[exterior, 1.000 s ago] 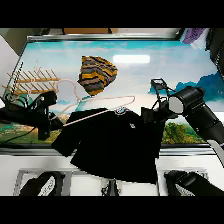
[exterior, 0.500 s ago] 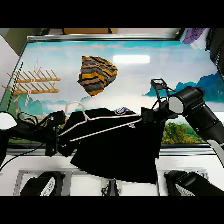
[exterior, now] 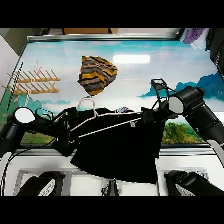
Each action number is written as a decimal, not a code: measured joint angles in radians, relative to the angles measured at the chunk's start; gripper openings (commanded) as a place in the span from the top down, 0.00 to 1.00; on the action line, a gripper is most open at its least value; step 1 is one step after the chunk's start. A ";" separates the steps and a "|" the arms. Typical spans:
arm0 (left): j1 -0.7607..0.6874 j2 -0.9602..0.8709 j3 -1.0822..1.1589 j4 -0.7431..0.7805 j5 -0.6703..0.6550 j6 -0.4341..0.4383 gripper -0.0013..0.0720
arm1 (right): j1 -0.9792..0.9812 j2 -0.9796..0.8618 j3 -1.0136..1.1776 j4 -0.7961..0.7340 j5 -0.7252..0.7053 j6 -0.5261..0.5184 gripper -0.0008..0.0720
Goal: Fold the clothes and pants, and hang the long-sleeved shirts on hangers.
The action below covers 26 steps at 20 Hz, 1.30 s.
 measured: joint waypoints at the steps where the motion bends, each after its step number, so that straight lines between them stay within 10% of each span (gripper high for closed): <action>1: -0.001 -0.008 0.000 0.000 0.004 0.000 0.95 | 0.000 0.000 0.000 0.000 0.000 0.000 0.96; 13: -0.125 -0.027 0.000 -0.005 0.079 0.018 0.94 | 0.000 0.000 0.000 -0.008 0.003 -0.003 0.96; 26: -0.164 -0.027 0.002 -0.009 0.198 -0.008 0.94 | 0.000 0.001 0.108 -0.031 0.109 -0.256 0.96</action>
